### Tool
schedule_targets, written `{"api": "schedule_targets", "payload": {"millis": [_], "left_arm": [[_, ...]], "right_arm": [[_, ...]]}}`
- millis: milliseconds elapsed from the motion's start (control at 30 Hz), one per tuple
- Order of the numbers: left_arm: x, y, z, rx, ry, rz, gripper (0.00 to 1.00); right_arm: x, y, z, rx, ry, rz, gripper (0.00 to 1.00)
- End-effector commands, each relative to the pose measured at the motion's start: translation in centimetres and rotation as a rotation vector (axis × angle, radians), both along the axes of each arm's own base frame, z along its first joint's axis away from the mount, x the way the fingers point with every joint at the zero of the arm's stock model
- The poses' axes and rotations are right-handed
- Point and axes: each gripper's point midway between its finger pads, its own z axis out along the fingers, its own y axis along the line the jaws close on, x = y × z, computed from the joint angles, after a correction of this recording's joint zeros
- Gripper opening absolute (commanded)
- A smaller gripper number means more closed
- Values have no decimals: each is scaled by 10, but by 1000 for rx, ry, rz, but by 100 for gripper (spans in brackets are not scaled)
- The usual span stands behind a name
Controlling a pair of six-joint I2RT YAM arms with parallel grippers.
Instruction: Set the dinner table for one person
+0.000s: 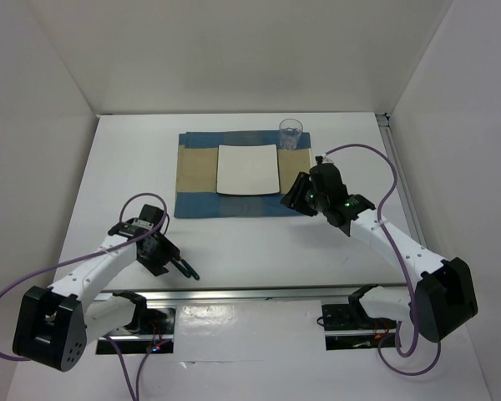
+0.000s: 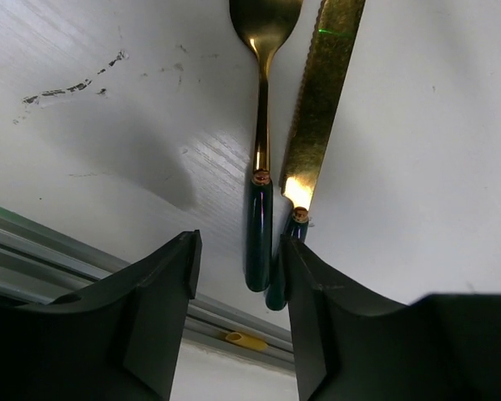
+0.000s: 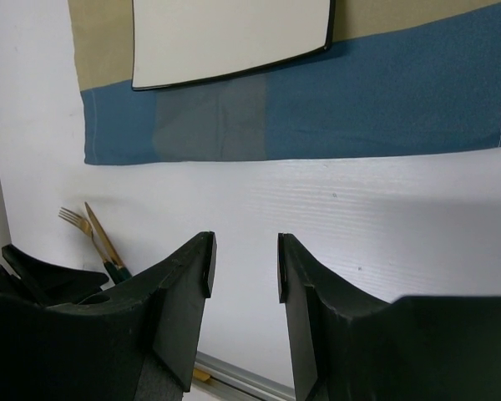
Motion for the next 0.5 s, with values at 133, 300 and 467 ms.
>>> {"api": "schedule_targets", "payload": {"millis": [133,300,467], "left_arm": [[0,1,-8,11,9,23,53],[-3,-1,-11,17,29,3,50],[-4,-5,-15,19,42,-7,50]], "right_arm": [[7,5,10,-8,-37,21,47],[9,6,8,-9,-37,21,47],[9,5,5,-19,-32,27,47]]}}
